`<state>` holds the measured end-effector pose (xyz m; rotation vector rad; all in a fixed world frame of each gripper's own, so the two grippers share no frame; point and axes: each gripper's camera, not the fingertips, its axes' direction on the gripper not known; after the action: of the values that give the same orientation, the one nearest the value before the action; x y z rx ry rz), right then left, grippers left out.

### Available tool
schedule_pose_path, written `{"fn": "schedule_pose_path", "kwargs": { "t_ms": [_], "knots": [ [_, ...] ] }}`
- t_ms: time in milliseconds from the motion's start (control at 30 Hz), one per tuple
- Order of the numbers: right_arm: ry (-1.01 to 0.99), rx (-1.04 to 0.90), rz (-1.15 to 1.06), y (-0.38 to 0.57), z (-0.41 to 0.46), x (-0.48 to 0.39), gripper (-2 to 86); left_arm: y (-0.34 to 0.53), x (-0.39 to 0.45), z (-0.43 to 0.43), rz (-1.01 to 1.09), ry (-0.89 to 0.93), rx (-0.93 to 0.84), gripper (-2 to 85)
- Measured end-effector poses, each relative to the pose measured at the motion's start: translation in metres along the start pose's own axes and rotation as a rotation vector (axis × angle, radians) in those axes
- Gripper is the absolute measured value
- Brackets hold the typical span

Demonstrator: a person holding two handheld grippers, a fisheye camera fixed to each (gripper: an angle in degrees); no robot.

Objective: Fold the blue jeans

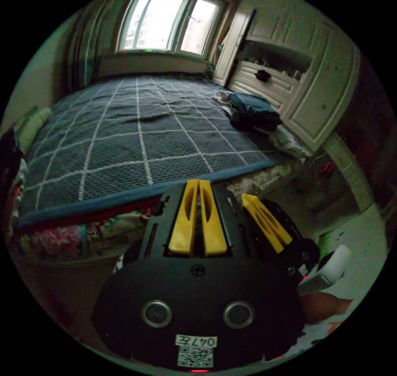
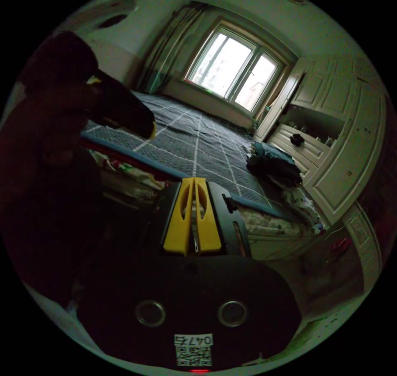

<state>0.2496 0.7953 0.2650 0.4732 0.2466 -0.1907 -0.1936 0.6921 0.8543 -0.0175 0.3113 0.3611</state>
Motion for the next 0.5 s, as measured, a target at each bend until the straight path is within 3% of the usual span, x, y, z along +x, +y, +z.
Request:
{"fn": "schedule_pose_path", "kwargs": {
  "t_ms": [133, 500],
  "knots": [
    [-0.008, -0.009, -0.009, 0.010, 0.005, 0.009, -0.5, 0.003, -0.014, 0.029, -0.067, 0.045, -0.032, -1.0],
    [0.024, 0.102, 0.050, 0.007, 0.029, 0.072, -0.5, 0.002, -0.017, 0.071, 0.090, -0.232, 0.021, -1.0]
  ]
}}
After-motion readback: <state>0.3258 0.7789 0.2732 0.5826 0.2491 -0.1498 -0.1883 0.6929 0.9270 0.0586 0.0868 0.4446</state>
